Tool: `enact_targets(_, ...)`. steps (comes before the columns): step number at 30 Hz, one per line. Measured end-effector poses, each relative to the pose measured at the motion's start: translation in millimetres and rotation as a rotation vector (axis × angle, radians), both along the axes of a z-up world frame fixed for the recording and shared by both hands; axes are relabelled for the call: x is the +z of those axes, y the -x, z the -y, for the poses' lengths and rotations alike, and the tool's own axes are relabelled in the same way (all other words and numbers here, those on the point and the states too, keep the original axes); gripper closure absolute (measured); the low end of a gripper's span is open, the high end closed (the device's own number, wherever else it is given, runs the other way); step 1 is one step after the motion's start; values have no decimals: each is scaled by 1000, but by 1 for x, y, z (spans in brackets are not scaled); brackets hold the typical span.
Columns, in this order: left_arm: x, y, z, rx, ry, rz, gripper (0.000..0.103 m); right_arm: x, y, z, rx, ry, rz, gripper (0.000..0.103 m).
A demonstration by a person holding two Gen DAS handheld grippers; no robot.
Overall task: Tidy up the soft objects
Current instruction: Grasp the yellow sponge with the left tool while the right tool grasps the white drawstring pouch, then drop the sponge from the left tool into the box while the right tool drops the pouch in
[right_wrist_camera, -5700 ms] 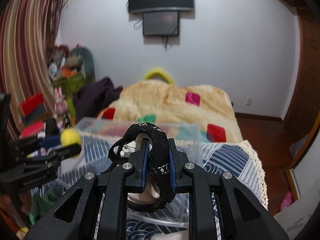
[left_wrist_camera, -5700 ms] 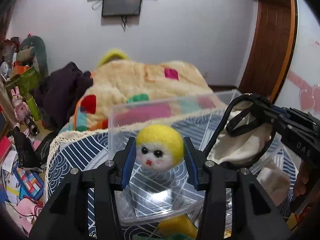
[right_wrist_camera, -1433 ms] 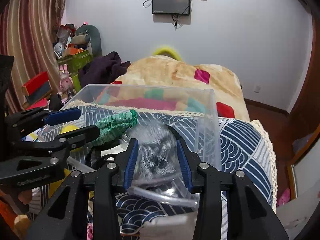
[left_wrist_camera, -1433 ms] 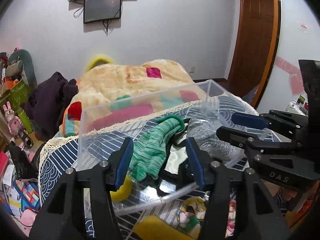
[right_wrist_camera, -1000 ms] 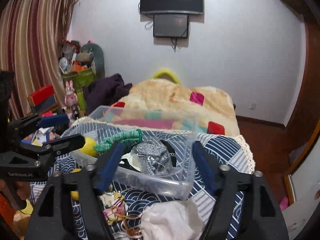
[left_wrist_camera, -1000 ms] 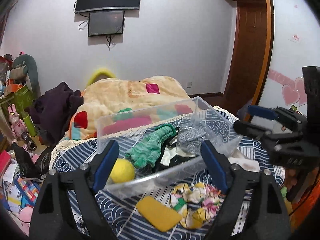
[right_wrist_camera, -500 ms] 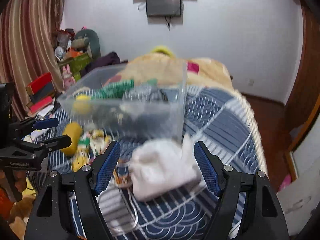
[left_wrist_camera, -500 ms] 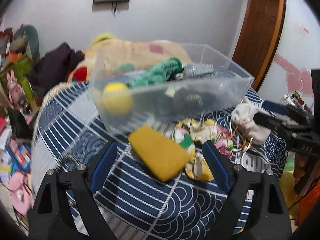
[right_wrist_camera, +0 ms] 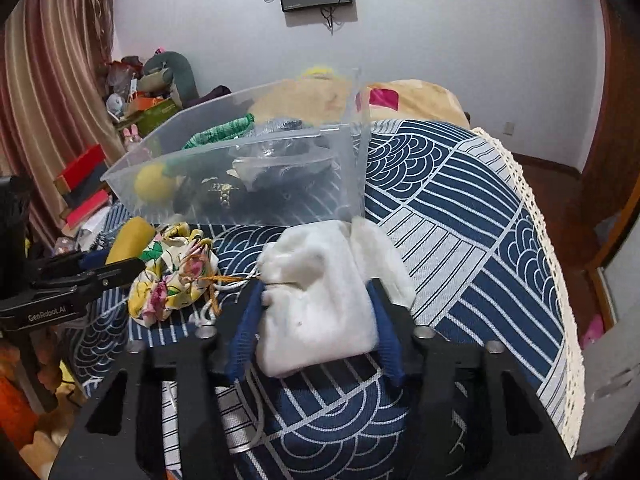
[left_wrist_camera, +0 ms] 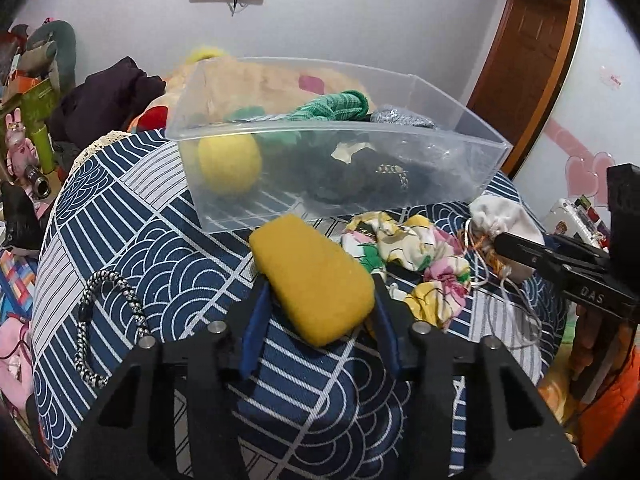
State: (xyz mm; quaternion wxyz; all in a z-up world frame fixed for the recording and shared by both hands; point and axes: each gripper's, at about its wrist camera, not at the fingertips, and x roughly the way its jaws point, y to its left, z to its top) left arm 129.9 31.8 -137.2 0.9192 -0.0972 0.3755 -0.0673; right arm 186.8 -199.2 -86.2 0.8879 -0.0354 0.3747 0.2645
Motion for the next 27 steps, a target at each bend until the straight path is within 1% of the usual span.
enact_targets(2, 1, 5, -1, 0, 0, 4, 59, 0, 2, 2, -1, -7, 3, 77)
enact_targets(5, 5, 11, -5, 4, 6, 12, 61, 4, 7, 4, -13, -21, 17, 83)
enact_targets(10, 22, 23, -8, 7, 1, 59, 61, 17, 13, 10, -18, -53, 54, 84)
enact_targets(14, 43, 30, -10, -1, -5, 111, 61, 35, 19, 11, -19, -73, 109, 84)
enact_targets(19, 63, 31, -8, -17, -8, 155, 61, 55, 25, 8, -7, -98, 170, 84)
enact_targets(23, 67, 26, -3, -24, -27, 161, 61, 69, 27, 1, 6, -109, 219, 84)
enact_targets(27, 68, 11, 0, -27, -35, 159, 61, 76, 22, -4, 20, -122, 236, 84)
